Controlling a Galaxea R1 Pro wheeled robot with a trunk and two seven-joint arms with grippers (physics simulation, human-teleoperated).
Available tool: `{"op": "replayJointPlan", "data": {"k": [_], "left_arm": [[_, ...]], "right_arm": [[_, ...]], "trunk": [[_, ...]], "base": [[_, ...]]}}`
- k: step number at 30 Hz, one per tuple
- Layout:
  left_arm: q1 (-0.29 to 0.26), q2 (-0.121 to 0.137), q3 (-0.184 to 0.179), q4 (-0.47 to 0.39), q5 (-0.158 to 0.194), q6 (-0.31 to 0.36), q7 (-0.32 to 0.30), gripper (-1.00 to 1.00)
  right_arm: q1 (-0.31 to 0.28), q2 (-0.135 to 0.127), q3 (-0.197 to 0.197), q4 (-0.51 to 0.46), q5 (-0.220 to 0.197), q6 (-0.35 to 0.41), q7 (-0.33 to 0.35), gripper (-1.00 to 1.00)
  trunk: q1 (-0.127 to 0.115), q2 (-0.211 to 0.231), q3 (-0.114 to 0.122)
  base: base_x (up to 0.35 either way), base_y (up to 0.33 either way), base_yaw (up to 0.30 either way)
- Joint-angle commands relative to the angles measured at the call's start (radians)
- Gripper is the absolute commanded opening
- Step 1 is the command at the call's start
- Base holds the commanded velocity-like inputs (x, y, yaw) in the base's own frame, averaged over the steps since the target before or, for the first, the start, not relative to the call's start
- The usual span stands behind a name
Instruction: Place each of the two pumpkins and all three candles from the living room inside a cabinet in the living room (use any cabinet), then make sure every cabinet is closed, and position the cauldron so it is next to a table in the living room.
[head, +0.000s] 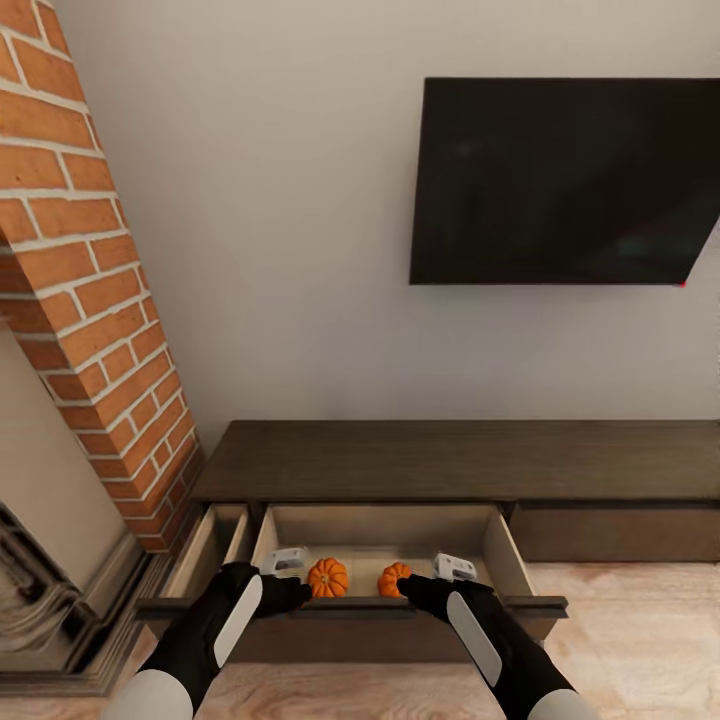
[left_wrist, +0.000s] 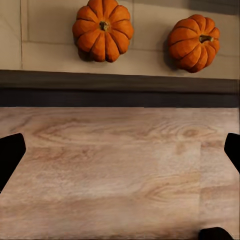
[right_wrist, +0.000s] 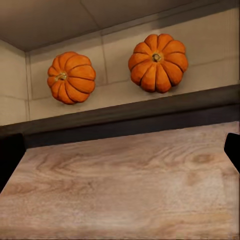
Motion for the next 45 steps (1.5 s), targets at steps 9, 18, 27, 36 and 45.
{"op": "replayJointPlan", "data": {"k": [9, 18, 27, 36, 45], "left_arm": [[0.000, 0.000, -0.007, -0.001, 0.010, 0.004, 0.008, 1.00], [0.000, 0.000, -0.003, -0.001, 0.010, 0.004, 0.008, 1.00], [0.000, 0.002, -0.001, -0.001, 0.010, 0.004, 0.007, 1.00], [0.000, 0.003, 0.000, -0.001, 0.011, 0.002, 0.007, 1.00], [0.000, 0.003, 0.000, -0.001, 0.009, -0.010, 0.012, 1.00]], "right_arm": [[-0.001, -0.001, 0.003, -0.002, -0.011, 0.002, -0.010, 1.00], [-0.001, -0.001, 0.003, -0.002, -0.011, 0.002, -0.009, 1.00], [-0.001, -0.001, 0.002, -0.002, -0.011, 0.002, -0.008, 1.00], [-0.001, -0.001, 0.002, -0.002, -0.012, 0.001, -0.008, 1.00], [-0.001, 0.005, 0.004, -0.003, -0.010, -0.011, -0.010, 1.00]], "trunk": [[-0.012, 0.021, 0.009], [-0.012, 0.021, 0.009], [-0.012, 0.021, 0.009], [0.022, -0.042, -0.020], [0.057, -0.105, -0.048]], "base": [[-0.319, 0.000, 0.000], [-0.326, 0.000, 0.000], [-0.077, 0.000, 0.000], [-0.001, 0.000, 0.000], [0.000, 0.000, 0.000]]}}
